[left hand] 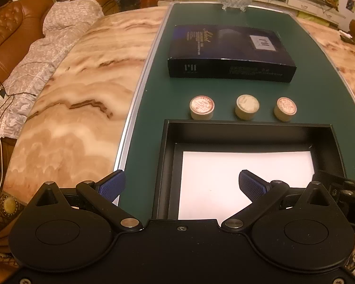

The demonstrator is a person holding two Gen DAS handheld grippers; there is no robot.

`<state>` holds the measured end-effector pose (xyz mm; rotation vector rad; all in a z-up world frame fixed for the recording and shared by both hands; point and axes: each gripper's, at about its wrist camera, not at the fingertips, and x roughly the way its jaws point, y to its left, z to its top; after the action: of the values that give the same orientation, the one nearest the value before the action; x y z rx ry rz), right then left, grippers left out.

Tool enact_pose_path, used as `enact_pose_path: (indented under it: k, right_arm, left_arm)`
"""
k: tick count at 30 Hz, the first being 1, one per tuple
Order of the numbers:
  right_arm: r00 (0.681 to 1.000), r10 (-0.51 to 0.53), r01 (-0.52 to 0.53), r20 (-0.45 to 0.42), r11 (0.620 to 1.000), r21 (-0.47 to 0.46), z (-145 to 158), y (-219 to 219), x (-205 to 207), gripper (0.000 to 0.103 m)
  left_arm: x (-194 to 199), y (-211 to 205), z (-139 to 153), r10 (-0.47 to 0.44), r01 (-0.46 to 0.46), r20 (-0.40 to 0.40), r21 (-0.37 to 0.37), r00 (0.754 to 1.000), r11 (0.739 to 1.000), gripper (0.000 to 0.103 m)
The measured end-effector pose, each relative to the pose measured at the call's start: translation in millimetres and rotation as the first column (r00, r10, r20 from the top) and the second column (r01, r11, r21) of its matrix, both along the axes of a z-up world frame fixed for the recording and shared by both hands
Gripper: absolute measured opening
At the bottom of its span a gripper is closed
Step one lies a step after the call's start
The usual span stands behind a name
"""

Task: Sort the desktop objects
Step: 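Move both tools toward the row of tins beside the black tray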

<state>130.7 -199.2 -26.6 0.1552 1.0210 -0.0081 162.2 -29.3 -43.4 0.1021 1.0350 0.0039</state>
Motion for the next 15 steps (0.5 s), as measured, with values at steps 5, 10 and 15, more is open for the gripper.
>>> enact_pose_path:
  k: [5,10,15]
  right_arm:
    - [1.0,-0.004,0.004,0.014,1.0,0.02,-2.7,-4.5,-1.5,0.103]
    - [1.0,-0.005,0.005,0.015,1.0,0.013,-5.1,-5.6,-0.5,0.103]
    - [1.0,-0.008,0.007,0.012,1.0,0.011,-8.1,-6.6,0.2,0.103]
  left_arm:
    - [4.5,-0.5,-4.4,-0.005,0.005,-0.003,-0.006,1.0,1.0,0.103]
    - [8.4,-1.9,-7.0,-0.007,0.007,-0.006,-0.013,1.0,1.0,0.103]
    - [14.1,-2.7,-9.0,0.001,-0.001,-0.002,-0.003,1.0,1.0,0.103]
